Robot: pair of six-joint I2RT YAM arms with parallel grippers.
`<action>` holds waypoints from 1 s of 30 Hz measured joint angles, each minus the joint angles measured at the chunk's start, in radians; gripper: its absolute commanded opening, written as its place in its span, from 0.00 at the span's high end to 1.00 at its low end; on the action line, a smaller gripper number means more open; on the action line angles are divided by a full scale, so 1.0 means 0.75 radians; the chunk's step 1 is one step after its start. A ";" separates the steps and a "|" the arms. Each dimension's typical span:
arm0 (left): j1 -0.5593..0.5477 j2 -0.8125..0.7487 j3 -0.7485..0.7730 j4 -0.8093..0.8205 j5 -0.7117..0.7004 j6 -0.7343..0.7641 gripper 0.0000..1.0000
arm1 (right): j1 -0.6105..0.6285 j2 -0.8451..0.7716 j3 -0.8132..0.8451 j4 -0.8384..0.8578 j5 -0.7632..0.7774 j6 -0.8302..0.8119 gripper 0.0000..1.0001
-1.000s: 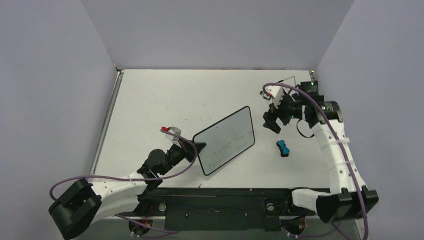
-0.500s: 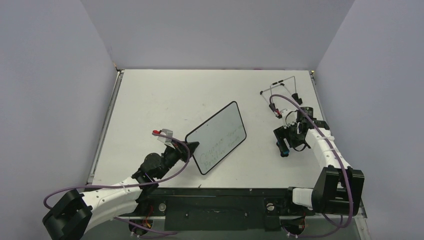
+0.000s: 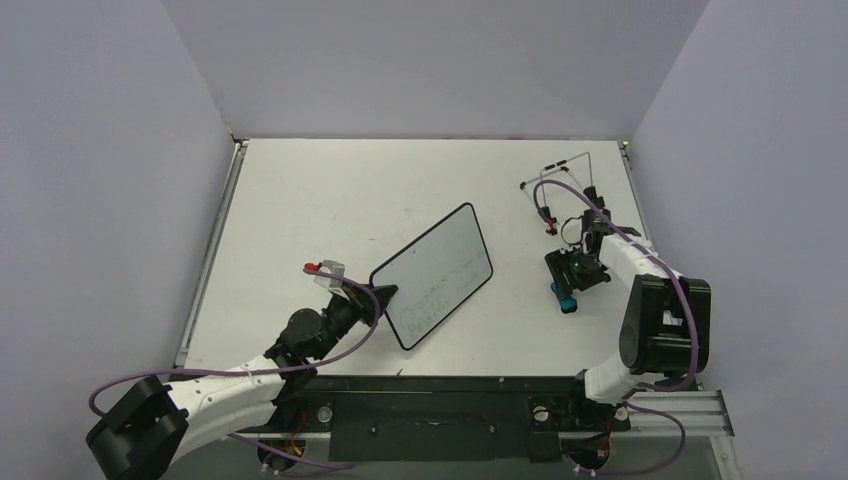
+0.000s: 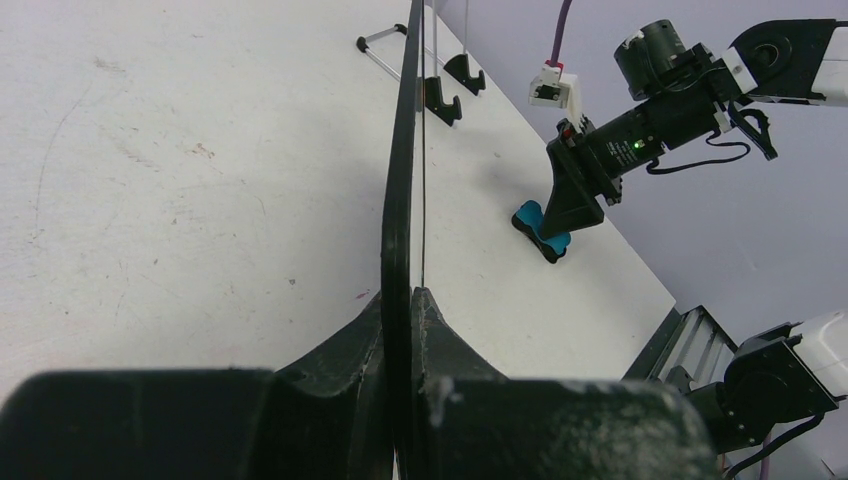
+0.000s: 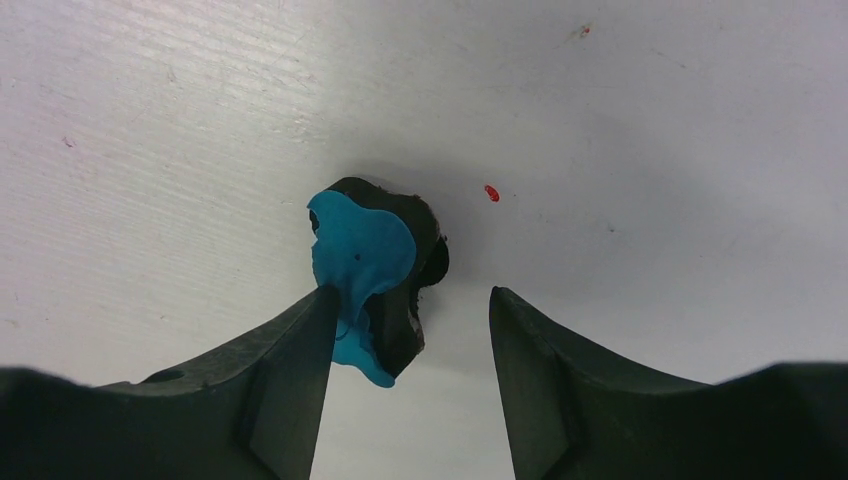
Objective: Erase the whiteboard
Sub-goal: Pick up the whiteboard eraser from the corner of the board.
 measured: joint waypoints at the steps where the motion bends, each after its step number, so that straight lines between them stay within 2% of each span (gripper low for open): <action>1: 0.000 0.000 -0.001 0.002 0.001 0.000 1.00 | 0.001 0.002 0.000 -0.001 -0.003 0.000 0.47; 6: 0.000 0.000 -0.003 0.005 0.001 0.000 1.00 | 0.002 0.011 0.000 -0.003 -0.020 0.001 0.41; 11: 0.000 -0.003 -0.005 0.005 0.002 0.000 1.00 | 0.001 0.001 0.000 -0.001 -0.027 0.000 0.41; 17: 0.000 -0.012 -0.006 0.000 0.004 0.004 1.00 | -0.001 -0.137 -0.001 0.051 0.047 0.016 0.42; 21: 0.000 -0.012 -0.006 -0.001 0.004 0.005 1.00 | -0.001 -0.197 -0.001 0.080 0.060 0.020 0.39; 26: 0.000 -0.012 -0.006 0.000 0.005 0.005 1.00 | -0.001 -0.142 -0.001 0.051 0.017 0.015 0.32; 30: 0.000 -0.012 -0.006 0.000 0.006 0.005 1.00 | -0.001 -0.050 -0.001 0.015 -0.008 0.003 0.34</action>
